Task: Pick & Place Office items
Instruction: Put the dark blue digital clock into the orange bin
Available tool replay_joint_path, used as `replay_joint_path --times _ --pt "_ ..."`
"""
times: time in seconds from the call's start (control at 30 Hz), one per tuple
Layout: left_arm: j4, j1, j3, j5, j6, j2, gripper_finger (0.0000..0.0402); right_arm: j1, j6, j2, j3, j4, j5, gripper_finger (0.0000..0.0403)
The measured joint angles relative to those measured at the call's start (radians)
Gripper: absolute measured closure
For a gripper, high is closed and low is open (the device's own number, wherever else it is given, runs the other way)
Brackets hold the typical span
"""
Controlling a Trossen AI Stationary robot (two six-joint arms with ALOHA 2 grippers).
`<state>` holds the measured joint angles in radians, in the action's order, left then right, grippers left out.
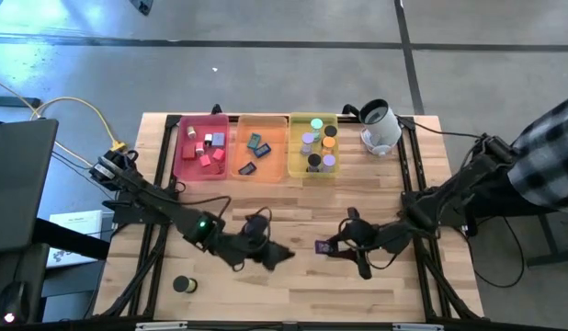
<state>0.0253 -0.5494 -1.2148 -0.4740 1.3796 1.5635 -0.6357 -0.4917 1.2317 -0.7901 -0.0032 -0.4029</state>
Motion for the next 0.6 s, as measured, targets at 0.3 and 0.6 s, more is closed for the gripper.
replay_joint_path --times 0.3,0.6 --pt "-0.083 0.107 0.0 0.007 0.218 0.0 0.0209 0.002 0.174 -0.02 -0.105 -0.113 -0.16 0.0264" --pt "-0.243 0.197 0.0 0.077 0.126 0.0 0.0209 0.041 0.202 -0.02 -0.107 -0.193 -0.23 0.0264"
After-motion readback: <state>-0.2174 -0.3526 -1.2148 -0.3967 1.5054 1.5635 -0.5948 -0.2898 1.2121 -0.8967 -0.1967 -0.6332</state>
